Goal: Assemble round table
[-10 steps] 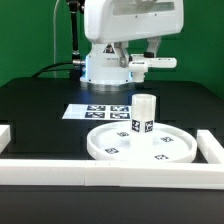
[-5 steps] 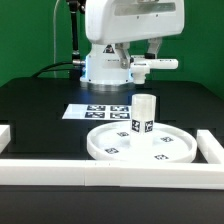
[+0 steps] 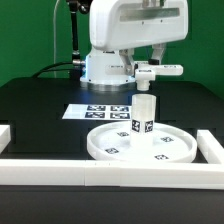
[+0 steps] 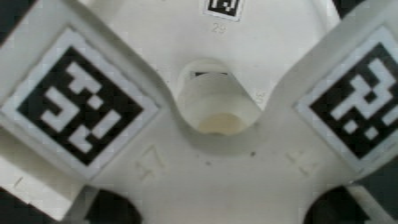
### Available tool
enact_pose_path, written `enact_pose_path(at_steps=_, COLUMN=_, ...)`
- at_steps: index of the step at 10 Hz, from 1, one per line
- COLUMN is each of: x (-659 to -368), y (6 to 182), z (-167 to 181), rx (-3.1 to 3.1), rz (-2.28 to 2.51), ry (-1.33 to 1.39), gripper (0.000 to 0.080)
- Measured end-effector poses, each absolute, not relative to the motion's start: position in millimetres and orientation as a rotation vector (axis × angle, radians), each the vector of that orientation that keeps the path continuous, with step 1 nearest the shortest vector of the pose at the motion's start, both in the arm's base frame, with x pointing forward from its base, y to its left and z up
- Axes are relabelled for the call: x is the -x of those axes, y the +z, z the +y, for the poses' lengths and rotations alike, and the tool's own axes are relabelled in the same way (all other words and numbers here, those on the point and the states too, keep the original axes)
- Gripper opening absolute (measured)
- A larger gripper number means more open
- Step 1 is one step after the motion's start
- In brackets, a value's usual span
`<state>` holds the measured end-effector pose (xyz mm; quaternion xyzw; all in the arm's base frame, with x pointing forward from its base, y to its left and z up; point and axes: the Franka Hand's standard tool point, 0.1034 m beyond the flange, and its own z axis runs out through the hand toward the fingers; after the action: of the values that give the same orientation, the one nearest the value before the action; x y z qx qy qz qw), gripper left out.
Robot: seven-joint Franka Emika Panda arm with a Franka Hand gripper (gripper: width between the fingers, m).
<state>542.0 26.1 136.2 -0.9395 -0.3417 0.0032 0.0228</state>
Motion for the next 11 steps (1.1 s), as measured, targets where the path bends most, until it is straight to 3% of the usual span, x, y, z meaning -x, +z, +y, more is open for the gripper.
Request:
enact_pose_path(at_steps=3, x=-539.3, y=125.9, z=25.3, rx=2.91, rz=-1.056, ry=0.019, gripper=0.0445)
enact_pose_path(at_steps=11, x=-541.2, y=125.1, z=26.3, rx=2.911, rz=-1.058, ry=0.012, gripper=0.0445)
